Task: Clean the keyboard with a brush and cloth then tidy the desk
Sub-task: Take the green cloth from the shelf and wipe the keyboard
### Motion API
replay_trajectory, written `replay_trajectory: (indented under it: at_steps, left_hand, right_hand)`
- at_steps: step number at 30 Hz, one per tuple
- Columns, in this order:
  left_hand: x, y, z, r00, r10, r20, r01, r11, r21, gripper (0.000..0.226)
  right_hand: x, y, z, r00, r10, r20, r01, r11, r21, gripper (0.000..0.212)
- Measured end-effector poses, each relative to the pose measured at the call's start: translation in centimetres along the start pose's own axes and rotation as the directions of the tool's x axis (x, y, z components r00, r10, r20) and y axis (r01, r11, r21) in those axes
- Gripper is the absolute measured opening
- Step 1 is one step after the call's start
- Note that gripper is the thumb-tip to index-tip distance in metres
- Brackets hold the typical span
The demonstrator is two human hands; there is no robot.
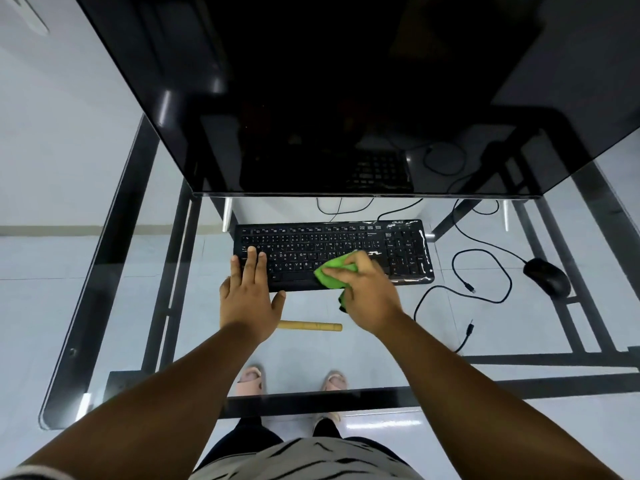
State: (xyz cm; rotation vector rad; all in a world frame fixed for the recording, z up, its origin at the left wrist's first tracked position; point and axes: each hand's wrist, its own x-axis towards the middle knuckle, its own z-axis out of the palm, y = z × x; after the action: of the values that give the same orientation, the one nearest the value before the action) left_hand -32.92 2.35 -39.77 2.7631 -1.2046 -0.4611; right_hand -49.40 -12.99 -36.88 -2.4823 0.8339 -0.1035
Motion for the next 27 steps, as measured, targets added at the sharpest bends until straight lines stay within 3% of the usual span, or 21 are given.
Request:
replay_trajectory:
  at_steps: [2,8,15,20,27]
  left_hand:
    - [-0.1,-0.5,0.0,1.0,0.006,0.004,-0.006,1.0,-0.009,0.081]
    - [-0.4,-2.1,-0.3,0.999,0.04,0.0,-0.04,0.999,-0.036,0.087]
    - [-0.4,-2.5,-0.6,0.999,0.049,0.017,-0.049,0.999,-0.006,0.091]
    - [-0.4,-3.3,-0.7,0.997,0.071,0.016,-0.071,0.997,0.003,0.092]
    - [-0.6,-2.8,-0.4,0.998,0.064,0.019,-0.064,0.997,0.041,0.089]
  right_hand:
    - [0.1,-0.9,0.3,0.996,-0.046,0.076,0.049,0.998,-0.041,0.053]
    - [0.0,-0.1,0.5,0.997,0.064,-0.046,-0.065,0.997,-0.031,0.05]
    - [1.0,-3.2,1.9,0.992,-0.038,0.121,0.047,0.996,-0.075,0.061]
    - [0.5,-1.3,1.0,0.971,-0.114,0.208,0.15,0.975,-0.162,0.062]
    - [-1.6,2.6,0.9,0.995,0.036,-0.091,-0.04,0.998,-0.046,0.05]
